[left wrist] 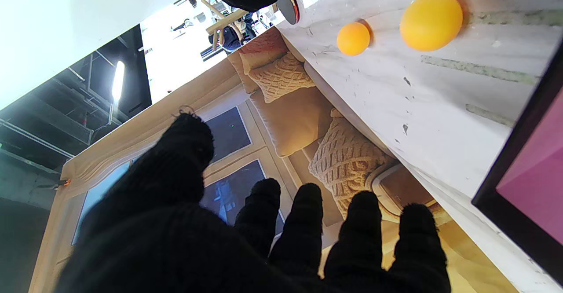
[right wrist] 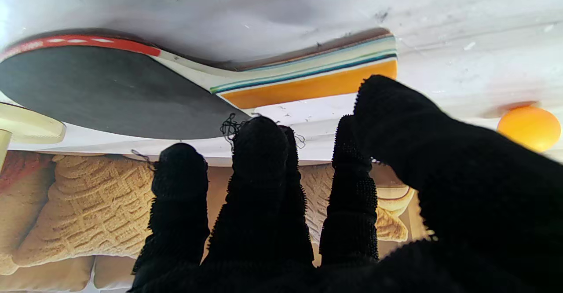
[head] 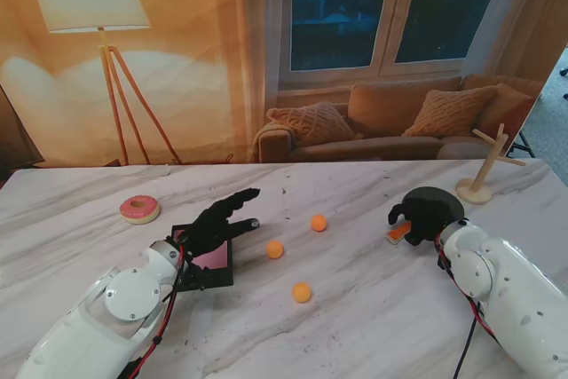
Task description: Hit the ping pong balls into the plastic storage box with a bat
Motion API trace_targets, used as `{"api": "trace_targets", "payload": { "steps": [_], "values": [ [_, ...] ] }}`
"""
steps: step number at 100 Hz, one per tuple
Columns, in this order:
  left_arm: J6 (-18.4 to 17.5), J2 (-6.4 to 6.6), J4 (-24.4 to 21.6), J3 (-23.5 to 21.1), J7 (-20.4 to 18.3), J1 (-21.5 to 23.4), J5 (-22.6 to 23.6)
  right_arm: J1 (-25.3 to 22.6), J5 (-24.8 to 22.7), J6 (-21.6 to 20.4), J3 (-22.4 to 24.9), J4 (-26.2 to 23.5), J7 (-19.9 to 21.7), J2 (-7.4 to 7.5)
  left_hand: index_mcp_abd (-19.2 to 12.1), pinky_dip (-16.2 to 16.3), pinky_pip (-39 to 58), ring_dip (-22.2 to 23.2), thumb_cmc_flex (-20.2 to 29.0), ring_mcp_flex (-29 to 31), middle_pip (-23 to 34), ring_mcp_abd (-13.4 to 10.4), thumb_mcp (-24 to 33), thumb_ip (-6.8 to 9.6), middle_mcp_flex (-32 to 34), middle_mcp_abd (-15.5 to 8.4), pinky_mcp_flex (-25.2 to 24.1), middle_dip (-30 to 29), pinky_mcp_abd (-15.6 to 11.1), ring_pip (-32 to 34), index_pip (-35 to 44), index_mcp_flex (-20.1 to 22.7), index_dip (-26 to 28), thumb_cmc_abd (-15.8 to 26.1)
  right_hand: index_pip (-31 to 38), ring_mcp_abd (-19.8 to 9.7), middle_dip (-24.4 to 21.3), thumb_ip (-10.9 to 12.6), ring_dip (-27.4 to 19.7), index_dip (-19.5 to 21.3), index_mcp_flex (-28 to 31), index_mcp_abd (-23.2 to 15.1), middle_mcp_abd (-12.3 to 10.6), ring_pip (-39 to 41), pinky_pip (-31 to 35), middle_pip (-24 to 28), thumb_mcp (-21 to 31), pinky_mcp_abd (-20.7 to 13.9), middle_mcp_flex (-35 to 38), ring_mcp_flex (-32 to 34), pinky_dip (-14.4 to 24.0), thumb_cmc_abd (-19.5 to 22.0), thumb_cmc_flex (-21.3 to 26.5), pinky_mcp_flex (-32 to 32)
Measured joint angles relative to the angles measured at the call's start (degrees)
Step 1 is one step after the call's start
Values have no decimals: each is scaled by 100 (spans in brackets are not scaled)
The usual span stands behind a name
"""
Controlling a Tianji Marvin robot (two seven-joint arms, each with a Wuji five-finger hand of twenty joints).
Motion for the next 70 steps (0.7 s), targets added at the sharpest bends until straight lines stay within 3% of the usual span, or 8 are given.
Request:
{"api": "trace_targets", "payload": {
  "steps": [29, 34, 54, 70],
  "values": [
    [0, -2, 9, 30, -7, -20, -14, 157, -124, 26, -267, 272, -131, 44, 0, 0, 0, 0, 0, 0, 0, 6, -1, 0, 0, 0, 0, 0, 0, 0, 0, 0, 0, 0, 73, -138, 744, 0, 503, -6, -1, 0, 68, 21, 6, 860, 0, -1, 54, 238, 0, -5, -77, 0],
    [0, -3, 10, 30, -6, -21, -14, 200, -124, 32, -324, 329, -169, 45, 0, 0, 0, 0, 0, 0, 0, 6, -1, 0, 0, 0, 0, 0, 0, 0, 0, 0, 0, 0, 74, -147, 851, 111, 572, -7, -2, 0, 76, 71, 38, 970, 0, -1, 117, 308, 0, -6, -79, 20],
    [0, -5, 11, 30, 6, -21, -10, 408, -135, 36, -612, 541, -280, 55, 0, 0, 0, 0, 0, 0, 0, 6, -2, 0, 0, 0, 0, 0, 0, 0, 0, 0, 0, 0, 87, -191, 1043, 193, 726, -60, -164, 29, 71, 97, 131, 1154, 0, -3, 406, 434, -31, -85, -224, 97],
    [1, -6, 12, 31, 0, -22, -14, 623, -127, 75, -995, 769, -363, 78, 0, 0, 0, 0, 0, 0, 0, 7, -2, 0, 0, 0, 0, 0, 0, 0, 0, 0, 0, 0, 403, -192, 1128, 192, 783, 81, -223, 218, 56, 156, 241, 1215, 0, -12, 579, 574, -60, -443, -397, 178]
  ]
}}
